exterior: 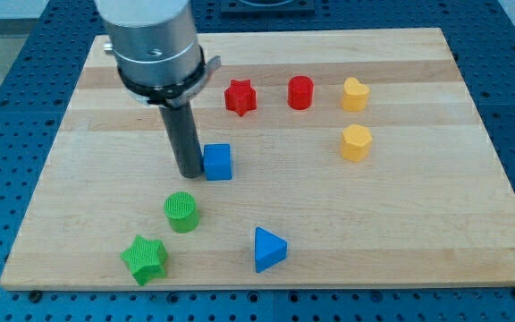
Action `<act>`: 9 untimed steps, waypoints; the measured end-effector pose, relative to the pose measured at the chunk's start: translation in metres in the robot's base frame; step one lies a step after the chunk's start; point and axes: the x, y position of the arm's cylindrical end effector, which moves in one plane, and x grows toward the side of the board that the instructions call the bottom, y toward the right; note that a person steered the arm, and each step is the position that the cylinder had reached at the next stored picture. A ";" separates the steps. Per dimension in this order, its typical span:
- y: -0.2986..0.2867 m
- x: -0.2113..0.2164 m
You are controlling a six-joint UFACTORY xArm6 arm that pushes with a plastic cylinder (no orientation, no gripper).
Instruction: Slightly move blue cube towards the bottom side of the red star
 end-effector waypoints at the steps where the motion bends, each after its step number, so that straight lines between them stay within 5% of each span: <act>1: 0.007 0.000; 5: 0.021 0.005; 7: 0.022 0.075; 9: 0.050 0.066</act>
